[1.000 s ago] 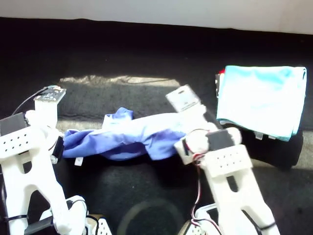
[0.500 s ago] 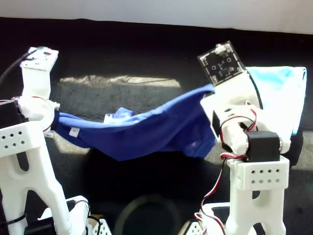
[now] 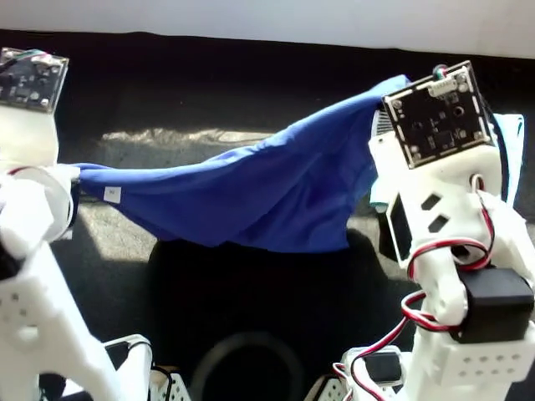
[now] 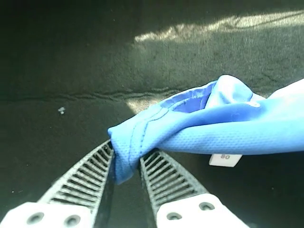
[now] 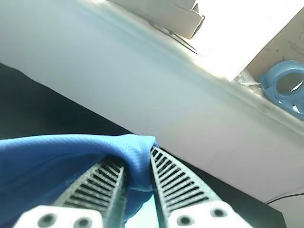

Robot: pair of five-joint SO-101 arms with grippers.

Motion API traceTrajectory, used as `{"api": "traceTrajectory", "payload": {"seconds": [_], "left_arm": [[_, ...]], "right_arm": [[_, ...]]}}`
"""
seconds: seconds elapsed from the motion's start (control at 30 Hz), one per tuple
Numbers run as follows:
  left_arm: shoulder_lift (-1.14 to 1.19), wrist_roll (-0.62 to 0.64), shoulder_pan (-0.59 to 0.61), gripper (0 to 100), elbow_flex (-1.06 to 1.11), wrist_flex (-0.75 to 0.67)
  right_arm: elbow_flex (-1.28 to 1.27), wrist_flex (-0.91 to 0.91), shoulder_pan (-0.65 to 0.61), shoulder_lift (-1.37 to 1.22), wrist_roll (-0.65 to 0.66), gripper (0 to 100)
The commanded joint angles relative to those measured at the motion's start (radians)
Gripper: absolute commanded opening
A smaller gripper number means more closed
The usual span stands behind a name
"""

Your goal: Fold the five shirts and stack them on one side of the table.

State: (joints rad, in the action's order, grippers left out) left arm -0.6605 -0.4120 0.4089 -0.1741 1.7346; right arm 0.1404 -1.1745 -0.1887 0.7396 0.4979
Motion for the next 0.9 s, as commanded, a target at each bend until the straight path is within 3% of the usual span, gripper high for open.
{"api": "traceTrajectory", "payload": {"seconds": [0.0, 0.47, 0.87], "left_arm": [[-0.096, 0.006, 0.01, 1, -0.033, -0.002], [-0.159, 0.008, 0.012, 1, -0.085, -0.002], [-0.159, 0.006, 0.16, 1, -0.17, -0.003]], "right_arm": [[0.073, -0.001, 0.008, 0.018, 0.009, 0.6], [0.403, -0.005, 0.008, 0.022, 0.009, 0.6], [0.542, 0.002, 0.008, 0.022, 0.011, 0.6]]}}
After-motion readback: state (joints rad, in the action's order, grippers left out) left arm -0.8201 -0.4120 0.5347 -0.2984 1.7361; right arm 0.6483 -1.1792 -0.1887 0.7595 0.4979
